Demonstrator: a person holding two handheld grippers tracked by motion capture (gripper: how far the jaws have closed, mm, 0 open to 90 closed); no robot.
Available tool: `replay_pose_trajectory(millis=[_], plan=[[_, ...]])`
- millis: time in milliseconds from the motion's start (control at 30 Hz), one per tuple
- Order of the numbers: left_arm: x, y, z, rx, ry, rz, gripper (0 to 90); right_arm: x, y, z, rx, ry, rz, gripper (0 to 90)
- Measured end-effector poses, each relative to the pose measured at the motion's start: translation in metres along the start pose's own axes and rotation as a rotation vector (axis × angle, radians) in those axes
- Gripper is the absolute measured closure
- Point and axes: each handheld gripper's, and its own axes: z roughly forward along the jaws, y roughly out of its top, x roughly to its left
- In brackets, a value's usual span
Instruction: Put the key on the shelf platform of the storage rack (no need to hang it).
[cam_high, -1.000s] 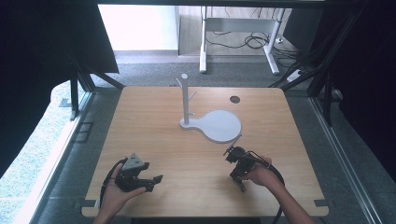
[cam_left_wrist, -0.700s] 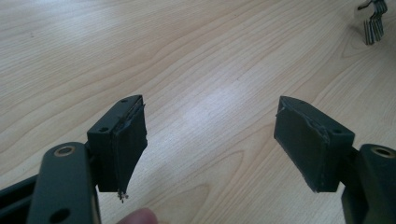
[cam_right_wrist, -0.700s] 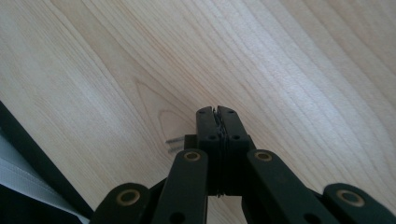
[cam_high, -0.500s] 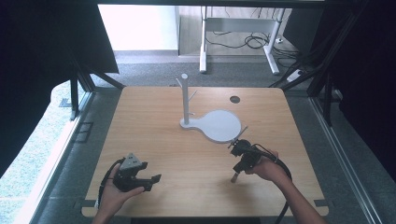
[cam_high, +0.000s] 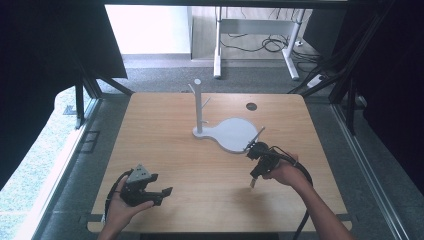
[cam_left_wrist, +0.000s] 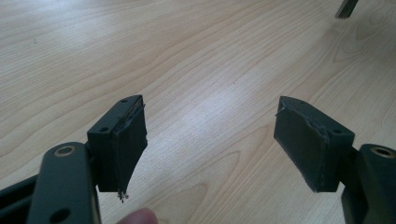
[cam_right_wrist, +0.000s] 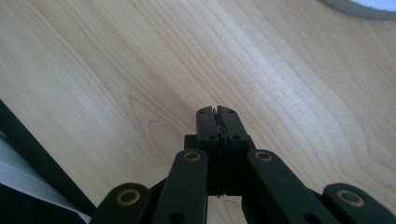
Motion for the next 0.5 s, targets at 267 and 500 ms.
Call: replay_pose_trajectory(millis=[267, 500], plan=[[-0.001, 0.000, 0.000, -0.002, -0.001, 0.002, 25.6, -0.010, 0.006, -0.005, -0.007, -0.009, 0.011, 89.5], [-0.003, 0.000, 0.001, 0.002, 0.003, 0.007, 25.7, -0.019, 0.008, -0.008, -0.019, -0.014, 0.022, 89.5]])
